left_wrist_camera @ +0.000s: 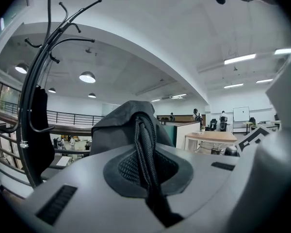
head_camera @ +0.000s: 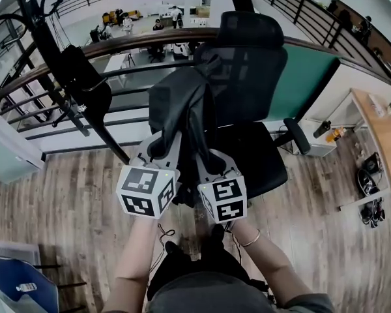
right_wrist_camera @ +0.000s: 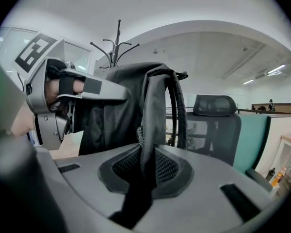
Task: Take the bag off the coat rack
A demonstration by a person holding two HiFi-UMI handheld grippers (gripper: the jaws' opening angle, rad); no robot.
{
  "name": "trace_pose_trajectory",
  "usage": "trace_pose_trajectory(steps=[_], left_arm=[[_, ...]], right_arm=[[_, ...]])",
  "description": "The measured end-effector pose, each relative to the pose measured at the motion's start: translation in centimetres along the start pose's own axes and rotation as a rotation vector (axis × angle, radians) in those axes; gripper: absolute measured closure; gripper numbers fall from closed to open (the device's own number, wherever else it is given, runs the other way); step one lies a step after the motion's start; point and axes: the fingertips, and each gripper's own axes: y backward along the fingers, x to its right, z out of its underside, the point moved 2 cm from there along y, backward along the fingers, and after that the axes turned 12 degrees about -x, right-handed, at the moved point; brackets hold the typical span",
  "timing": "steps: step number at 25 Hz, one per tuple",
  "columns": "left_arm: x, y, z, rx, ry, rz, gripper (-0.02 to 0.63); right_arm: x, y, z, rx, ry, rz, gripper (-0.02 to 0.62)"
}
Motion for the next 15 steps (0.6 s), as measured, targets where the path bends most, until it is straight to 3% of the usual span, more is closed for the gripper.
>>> trace_pose_trajectory(steps=[15], left_arm=[[9.6,-11.1,-3.9,-0.001,-0.07,0.172,0.58]], right_arm=[[13.8,3.4,1.7,0.017,-0.105,0.157,0.541]])
